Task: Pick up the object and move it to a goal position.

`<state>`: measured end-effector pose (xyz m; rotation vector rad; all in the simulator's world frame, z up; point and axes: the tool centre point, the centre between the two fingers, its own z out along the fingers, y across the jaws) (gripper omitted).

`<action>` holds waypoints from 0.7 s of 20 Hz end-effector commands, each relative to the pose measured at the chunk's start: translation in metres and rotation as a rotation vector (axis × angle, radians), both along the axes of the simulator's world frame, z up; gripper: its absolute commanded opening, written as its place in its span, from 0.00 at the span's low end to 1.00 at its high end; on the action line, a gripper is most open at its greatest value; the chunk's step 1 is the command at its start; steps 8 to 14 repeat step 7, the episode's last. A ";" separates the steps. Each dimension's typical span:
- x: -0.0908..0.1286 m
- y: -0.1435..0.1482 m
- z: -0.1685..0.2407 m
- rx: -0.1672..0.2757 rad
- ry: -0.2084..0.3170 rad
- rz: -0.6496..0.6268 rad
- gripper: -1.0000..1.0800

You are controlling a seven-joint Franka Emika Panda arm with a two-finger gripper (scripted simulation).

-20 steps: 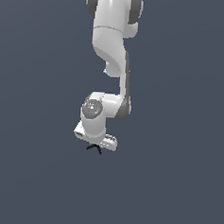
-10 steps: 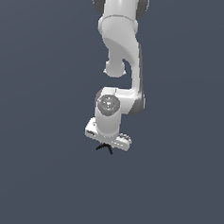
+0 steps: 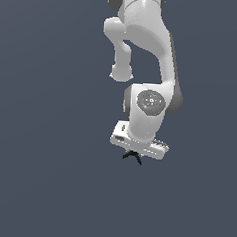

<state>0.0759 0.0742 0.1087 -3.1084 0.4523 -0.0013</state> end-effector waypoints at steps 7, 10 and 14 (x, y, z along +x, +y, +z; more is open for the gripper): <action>0.006 0.020 0.014 -0.001 0.001 -0.002 0.00; 0.006 0.020 0.014 -0.001 0.001 -0.002 0.00; 0.006 0.020 0.014 -0.001 0.001 -0.002 0.00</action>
